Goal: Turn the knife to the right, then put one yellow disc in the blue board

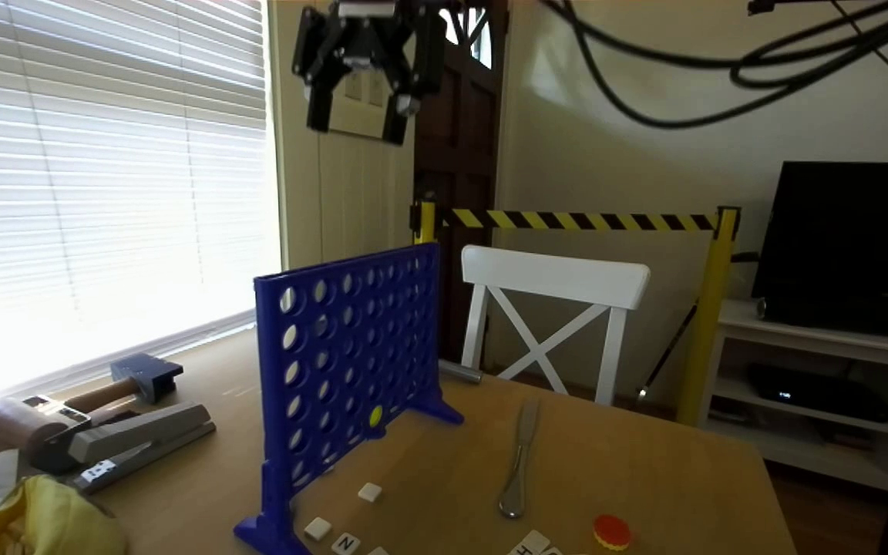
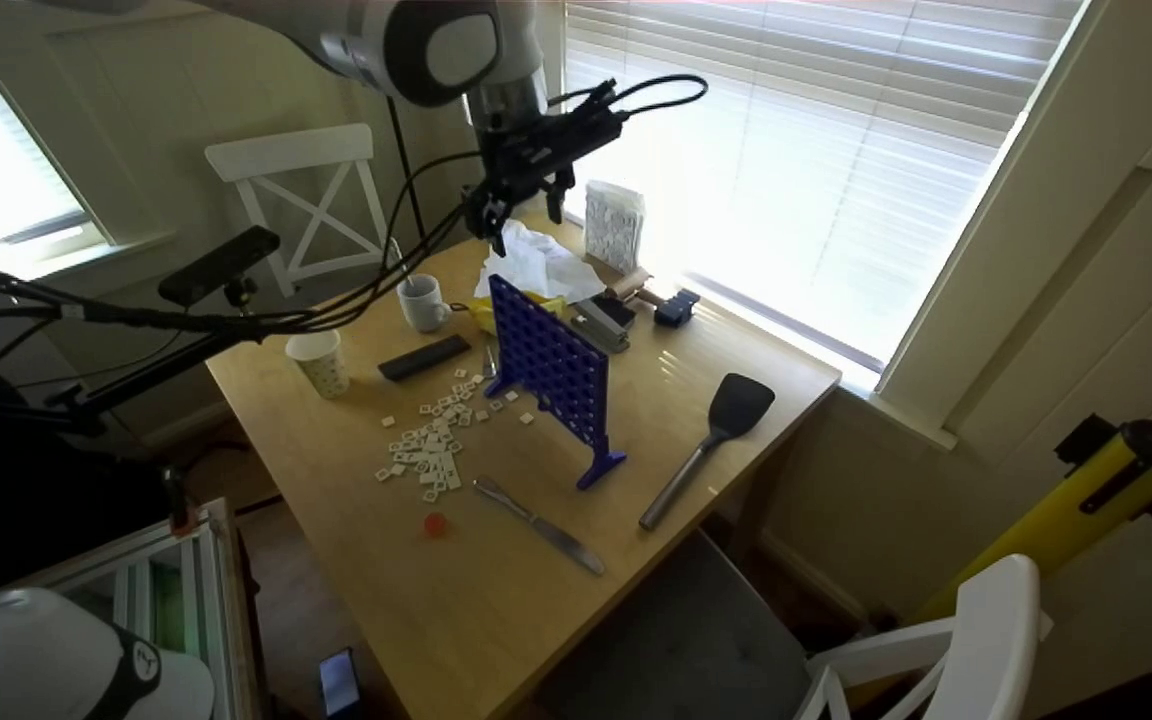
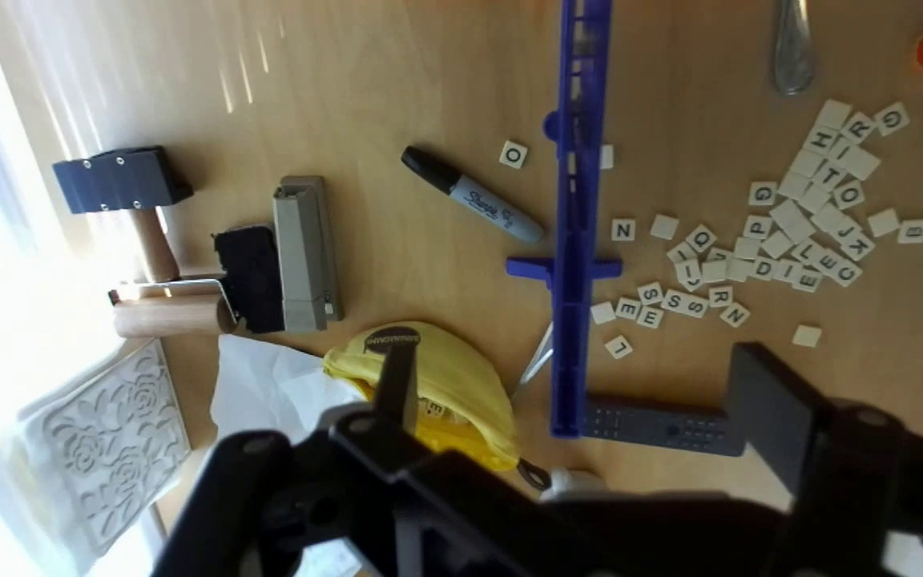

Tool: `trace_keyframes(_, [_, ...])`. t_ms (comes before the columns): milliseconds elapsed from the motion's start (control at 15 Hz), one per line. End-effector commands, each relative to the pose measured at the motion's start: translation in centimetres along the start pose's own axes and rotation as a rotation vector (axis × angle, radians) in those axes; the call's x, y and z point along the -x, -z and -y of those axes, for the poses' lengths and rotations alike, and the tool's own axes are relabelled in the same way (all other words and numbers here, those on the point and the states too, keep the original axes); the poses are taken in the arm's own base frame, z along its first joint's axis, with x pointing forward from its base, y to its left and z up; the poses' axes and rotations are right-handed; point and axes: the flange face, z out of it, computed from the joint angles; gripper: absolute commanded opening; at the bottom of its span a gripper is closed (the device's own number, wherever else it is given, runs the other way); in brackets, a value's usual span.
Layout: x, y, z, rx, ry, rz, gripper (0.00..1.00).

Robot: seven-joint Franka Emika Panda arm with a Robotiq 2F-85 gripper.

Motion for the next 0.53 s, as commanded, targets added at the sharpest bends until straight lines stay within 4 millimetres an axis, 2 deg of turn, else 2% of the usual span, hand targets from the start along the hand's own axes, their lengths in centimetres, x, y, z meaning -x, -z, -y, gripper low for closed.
trace_keyframes(0, [0.4,5.6,5.2,-0.057,-0.066,0.117,1.00])
trace_keyframes(200, [0.2,8.7,9.7,-0.079,-0.270,0.106,1.00])
trace_keyframes(467, [0.1,11.1,15.0,-0.065,-0.493,0.151,1.00])
